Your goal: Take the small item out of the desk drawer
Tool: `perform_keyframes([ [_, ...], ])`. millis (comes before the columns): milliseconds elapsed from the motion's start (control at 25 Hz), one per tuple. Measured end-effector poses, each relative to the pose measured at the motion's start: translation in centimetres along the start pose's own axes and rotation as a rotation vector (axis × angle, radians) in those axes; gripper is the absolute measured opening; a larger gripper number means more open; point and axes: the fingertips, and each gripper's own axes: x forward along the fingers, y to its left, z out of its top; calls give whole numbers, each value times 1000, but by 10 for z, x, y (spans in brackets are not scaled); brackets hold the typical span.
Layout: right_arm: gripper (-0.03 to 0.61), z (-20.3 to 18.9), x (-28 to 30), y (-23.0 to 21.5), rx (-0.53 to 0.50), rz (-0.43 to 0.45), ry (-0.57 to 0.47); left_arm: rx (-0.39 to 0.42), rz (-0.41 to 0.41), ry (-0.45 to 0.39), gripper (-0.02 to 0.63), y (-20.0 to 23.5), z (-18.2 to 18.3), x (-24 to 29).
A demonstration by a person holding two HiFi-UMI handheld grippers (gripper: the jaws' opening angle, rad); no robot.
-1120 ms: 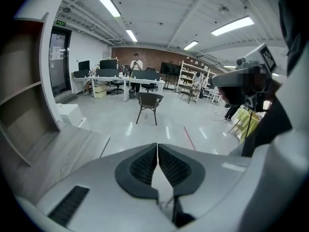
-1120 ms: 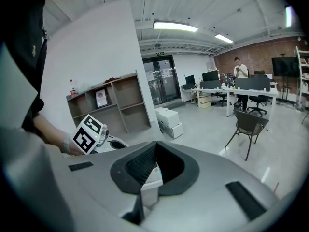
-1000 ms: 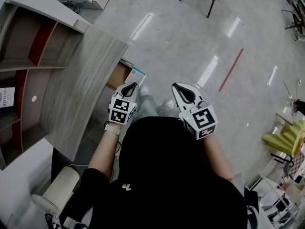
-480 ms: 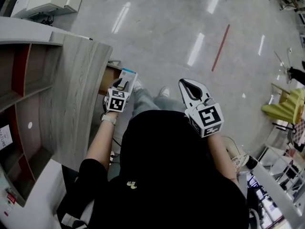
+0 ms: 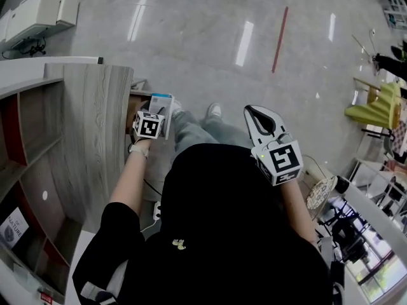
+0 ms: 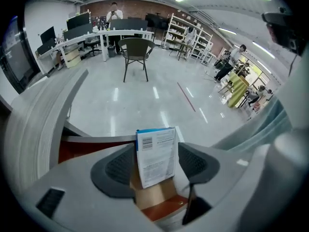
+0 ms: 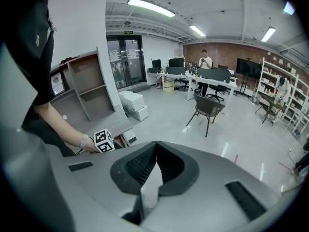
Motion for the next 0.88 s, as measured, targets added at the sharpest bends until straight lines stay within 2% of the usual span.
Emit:
perform_keyframes([
  [320,-3,-4,-1,3,8,-54,35,24,-33,128,304,20,-24,42],
  [640,-3,-8,0,6,29,-85,59,106,-110,152,304,18,-22,57],
  [800,-3,-10,-1,7,38,-85,60,116,-141,158,304,13,-20,59],
  [880,-3,-9,-2,8,38,-82,60,117,-152,162,276,10,-21,58],
])
